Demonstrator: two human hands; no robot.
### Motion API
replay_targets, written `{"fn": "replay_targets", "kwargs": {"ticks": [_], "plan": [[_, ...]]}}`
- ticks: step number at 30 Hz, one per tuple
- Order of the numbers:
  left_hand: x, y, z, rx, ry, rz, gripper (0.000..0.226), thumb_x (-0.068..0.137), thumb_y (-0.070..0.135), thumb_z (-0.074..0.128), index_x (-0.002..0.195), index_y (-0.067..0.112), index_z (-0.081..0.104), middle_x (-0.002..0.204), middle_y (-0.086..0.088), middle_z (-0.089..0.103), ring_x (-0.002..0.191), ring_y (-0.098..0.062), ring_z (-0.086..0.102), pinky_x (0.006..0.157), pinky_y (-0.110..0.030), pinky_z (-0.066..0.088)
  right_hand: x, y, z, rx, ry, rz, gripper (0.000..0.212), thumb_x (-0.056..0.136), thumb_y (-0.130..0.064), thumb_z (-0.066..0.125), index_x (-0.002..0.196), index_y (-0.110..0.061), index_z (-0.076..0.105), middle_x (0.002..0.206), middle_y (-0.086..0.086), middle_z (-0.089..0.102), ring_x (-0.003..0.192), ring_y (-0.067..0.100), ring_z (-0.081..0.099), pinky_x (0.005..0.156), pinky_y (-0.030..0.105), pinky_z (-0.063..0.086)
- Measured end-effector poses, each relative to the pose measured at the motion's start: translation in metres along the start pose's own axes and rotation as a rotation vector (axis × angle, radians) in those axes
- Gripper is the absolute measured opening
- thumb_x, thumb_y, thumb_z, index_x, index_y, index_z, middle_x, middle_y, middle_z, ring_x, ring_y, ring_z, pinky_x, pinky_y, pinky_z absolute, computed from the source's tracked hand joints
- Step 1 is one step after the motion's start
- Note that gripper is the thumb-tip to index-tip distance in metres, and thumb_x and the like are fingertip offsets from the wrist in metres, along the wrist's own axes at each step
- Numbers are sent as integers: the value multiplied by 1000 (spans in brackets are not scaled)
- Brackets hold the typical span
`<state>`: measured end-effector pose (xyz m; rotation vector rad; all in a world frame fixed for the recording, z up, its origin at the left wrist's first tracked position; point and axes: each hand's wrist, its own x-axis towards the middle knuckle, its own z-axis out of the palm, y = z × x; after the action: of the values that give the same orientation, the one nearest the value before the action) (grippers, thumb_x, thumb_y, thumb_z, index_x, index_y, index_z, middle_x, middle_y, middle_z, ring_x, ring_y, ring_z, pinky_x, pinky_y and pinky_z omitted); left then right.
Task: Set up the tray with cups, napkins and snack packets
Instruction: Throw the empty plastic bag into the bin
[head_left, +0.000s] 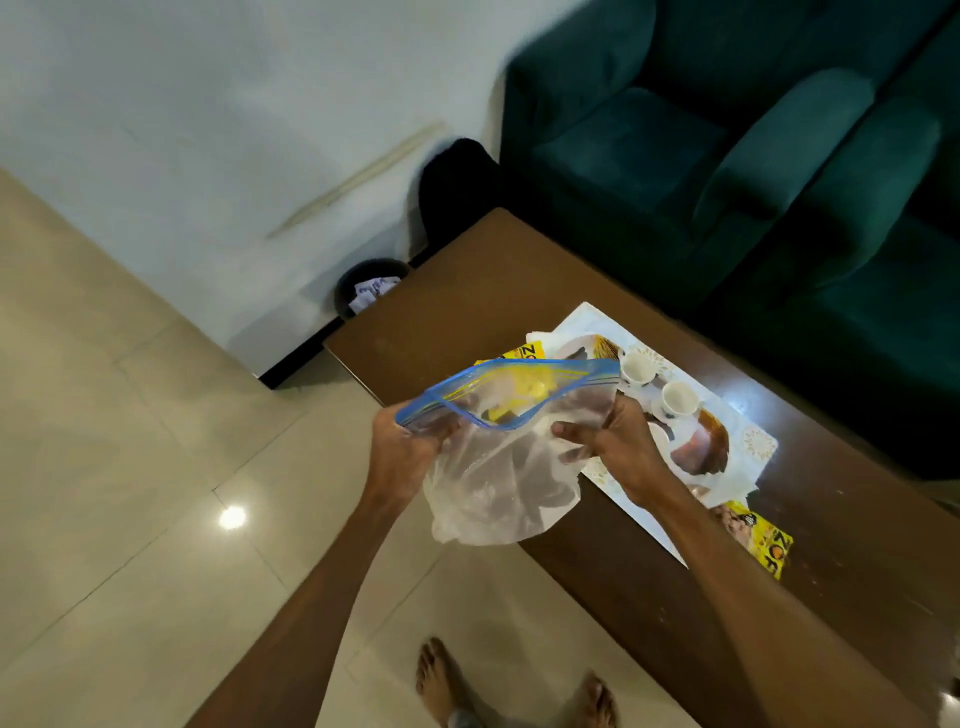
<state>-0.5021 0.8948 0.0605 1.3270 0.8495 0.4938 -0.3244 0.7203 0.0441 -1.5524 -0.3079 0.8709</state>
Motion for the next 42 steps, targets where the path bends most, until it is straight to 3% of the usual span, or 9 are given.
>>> {"fn": "replay_targets", "kwargs": {"ticks": [5,12,17,23,26,30,34,37,42], "plan": [[35,47,-52,32,0,58,23,79,-5,75,85,16,82,67,-2,74,56,-11,61,52,-28,53,30,-36,81,18,128,-30,18,79,12,74,97,10,71,90,24,72,77,34,66,60,41,55],[110,86,-116,68,112,82,29,64,1,62,77,18,81,72,-14,75,62,-23,63,58,-43,53,101,-82,167,-54,99,-127,20,73,10,67,85,-2,79,76,24,73,63,35,63,51,40,54],[194,96,-148,105,184,72,21,76,-13,69,86,3,79,84,-31,73,72,-29,67,72,-61,57,191,-102,211,-82,97,-167,11,69,-8,69,75,-11,78,58,3,69,46,19,57,46,29,50],[305,111,-173,73,218,89,25,82,-11,69,96,7,80,89,-9,80,84,-21,75,79,-39,61,304,-116,259,-169,177,-117,31,78,7,67,70,-22,77,70,7,75,64,15,69,58,38,58],[358,115,-181,91,221,134,28,82,-14,67,103,1,79,98,-10,80,97,-22,76,90,-35,59,358,-118,282,-211,201,-150,20,86,7,63,82,-8,76,78,9,74,74,13,68,64,31,56],[439,88,-190,257,186,149,38,88,-13,60,117,7,74,114,-2,77,112,-12,70,104,-29,51,429,-96,306,-303,230,-121,27,97,-3,56,74,-14,51,61,-5,47,53,-4,48,56,26,35],[514,25,-202,349,93,126,40,96,-3,62,135,3,61,133,-10,67,127,-21,61,109,-28,46,494,-50,323,-308,251,-99,29,103,-5,48,115,-32,52,92,-7,59,84,-5,57,74,19,47],[564,-40,-211,421,1,133,47,94,-3,62,139,-6,51,141,-19,56,133,-33,53,115,-37,41,546,11,331,-321,363,-7,20,101,-2,49,115,-9,62,107,15,66,101,28,64,85,38,50],[624,-142,-224,563,-14,107,52,83,-21,58,133,-7,57,137,-15,57,129,-26,50,108,-1,27,602,111,340,-291,493,153,20,94,9,49,105,9,65,102,20,69,98,31,65,86,48,52]]}}
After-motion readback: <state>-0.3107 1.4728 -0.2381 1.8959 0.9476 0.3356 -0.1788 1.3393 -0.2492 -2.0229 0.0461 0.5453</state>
